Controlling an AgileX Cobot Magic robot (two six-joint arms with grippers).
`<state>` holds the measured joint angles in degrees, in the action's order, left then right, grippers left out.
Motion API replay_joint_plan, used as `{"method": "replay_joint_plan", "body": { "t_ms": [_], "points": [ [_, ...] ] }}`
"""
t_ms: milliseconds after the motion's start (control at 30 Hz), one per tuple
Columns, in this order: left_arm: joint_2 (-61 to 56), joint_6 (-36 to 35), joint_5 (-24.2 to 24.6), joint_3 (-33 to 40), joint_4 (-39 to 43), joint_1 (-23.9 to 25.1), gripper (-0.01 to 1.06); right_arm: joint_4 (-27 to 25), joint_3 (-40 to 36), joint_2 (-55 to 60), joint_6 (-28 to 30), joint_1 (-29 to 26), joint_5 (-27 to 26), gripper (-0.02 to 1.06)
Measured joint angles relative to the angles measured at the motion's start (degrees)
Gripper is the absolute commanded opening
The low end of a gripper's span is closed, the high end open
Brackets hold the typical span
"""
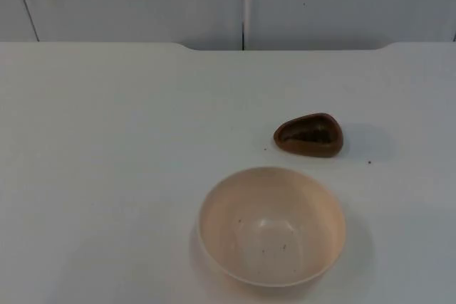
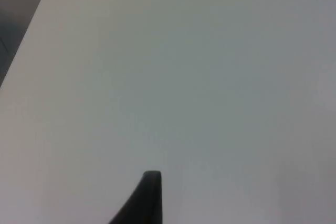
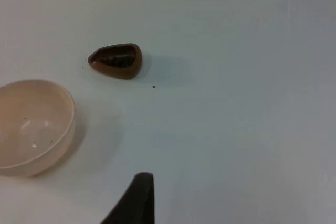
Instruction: Pick up the bowl with the left hand and pour the coffee beans from the cup into the bowl with the right hand.
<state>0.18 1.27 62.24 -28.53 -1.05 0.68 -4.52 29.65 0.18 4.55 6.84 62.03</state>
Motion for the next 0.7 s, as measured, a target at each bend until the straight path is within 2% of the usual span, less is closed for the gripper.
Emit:
{"method": "replay_joint_plan", "body": {
  "t_ms": [700],
  "points": [
    [1.5, 0.0, 0.0, 0.0, 0.0, 0.0, 1.05, 0.0, 0.0, 0.0, 0.0, 0.0, 0.0, 1.05]
  ]
}}
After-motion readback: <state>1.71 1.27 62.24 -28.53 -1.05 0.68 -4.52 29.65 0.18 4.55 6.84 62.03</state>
